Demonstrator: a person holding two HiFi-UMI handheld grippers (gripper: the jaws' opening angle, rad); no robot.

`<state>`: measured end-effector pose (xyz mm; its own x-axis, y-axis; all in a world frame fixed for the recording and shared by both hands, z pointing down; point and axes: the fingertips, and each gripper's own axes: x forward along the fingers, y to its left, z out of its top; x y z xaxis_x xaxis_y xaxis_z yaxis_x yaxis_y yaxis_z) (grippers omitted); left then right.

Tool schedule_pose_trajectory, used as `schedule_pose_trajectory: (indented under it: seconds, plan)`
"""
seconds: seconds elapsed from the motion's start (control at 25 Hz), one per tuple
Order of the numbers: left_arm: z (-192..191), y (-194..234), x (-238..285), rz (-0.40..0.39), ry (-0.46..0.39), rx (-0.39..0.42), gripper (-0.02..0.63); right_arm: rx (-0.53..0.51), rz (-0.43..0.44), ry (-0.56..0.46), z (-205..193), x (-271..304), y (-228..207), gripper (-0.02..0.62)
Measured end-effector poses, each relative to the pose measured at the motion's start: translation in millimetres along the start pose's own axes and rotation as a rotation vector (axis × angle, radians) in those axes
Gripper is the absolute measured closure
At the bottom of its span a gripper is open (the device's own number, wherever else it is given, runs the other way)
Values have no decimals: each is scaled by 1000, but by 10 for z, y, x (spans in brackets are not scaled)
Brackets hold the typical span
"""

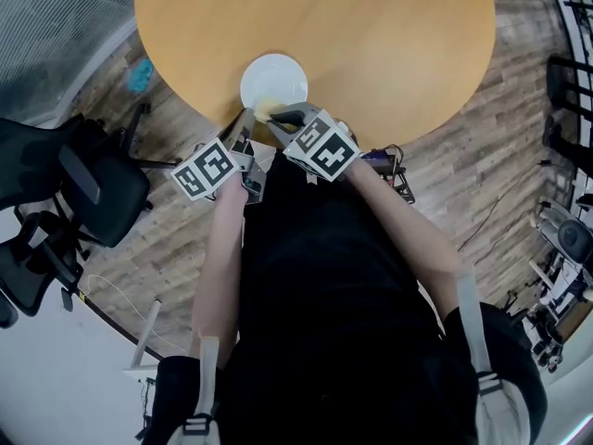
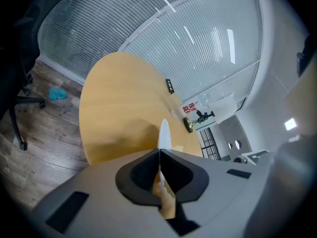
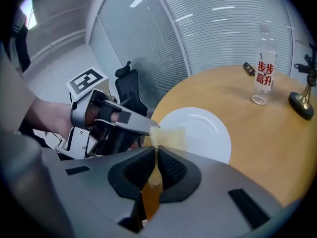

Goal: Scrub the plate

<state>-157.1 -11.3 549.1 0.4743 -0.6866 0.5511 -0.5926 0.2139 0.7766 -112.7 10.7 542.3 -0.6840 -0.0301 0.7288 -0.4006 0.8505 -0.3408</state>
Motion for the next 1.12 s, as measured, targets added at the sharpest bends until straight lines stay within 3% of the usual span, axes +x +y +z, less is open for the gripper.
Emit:
schedule_pose_trajectory:
  seconds: [0.36, 0.64, 1.12]
  plan:
    - [2, -49, -4, 14, 26, 50, 583, 44, -68, 42, -323, -78, -420, 566]
    - [-20, -108, -3, 8, 18, 43, 583, 89, -148, 50, -410, -261, -884, 568]
    - [-51, -167, 1, -2, 5, 42, 583, 83, -2, 26, -225, -104, -254, 566]
